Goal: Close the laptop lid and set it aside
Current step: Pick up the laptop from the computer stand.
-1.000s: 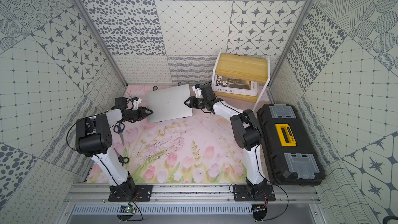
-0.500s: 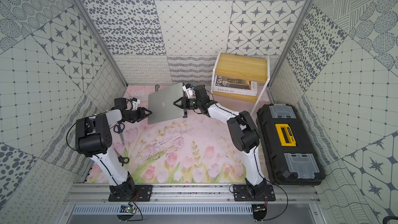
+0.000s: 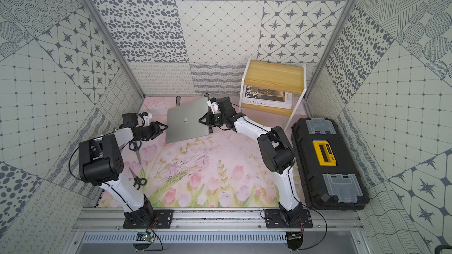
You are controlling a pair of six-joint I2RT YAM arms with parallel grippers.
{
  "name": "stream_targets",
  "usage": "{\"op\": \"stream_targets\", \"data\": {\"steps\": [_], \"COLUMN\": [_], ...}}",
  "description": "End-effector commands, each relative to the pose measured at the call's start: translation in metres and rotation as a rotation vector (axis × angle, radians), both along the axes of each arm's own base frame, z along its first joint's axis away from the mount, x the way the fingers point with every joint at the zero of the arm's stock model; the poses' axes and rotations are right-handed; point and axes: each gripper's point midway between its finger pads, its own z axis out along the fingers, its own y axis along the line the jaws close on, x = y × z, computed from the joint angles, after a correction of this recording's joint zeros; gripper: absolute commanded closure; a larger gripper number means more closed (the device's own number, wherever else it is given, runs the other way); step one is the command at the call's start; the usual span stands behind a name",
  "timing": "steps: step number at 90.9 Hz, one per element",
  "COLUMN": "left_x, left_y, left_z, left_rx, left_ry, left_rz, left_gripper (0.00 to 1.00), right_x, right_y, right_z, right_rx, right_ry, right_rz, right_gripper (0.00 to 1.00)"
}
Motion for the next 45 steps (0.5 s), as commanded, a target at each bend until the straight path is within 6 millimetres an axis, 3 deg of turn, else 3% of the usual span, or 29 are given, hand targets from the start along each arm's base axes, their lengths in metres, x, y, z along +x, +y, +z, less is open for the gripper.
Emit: {"op": "stream_targets", "data": {"steps": [1, 7, 15, 27, 45], "left_x": [-0.001, -0.008, -0.016, -0.019, -0.023], "left_y": [0.011, 0.016, 0.019, 0.015, 0.007], "left_z": [0.034, 0.041, 0.055, 0.093, 0.145], "left_rx": [-0.107, -0.149, -0.228, -0.371, -0.555], "left_ry": [-0.071, -0.068, -0.102, -0.202, -0.276], "left_rz": [0.106, 0.153, 0.204, 0.211, 0.163], "left_gripper": [0.43, 0.42, 0.38, 0.37, 0.38], "right_x": [0.002, -0.002, -0.011, -0.026, -0.050], "right_y": [0.004, 0.003, 0.003, 0.004, -0.009], "right_z": [0.045, 0.050, 0.071, 0.106, 0.155], "right_rx": [0.062, 0.071, 0.124, 0.230, 0.350], "right_ry": [-0.081, -0.074, -0.081, -0.075, -0.110], "right_rz": [-0.005, -0.008, 0.018, 0.080, 0.143], "right_gripper": [1.00, 1.00, 1.00, 1.00, 1.00]}}
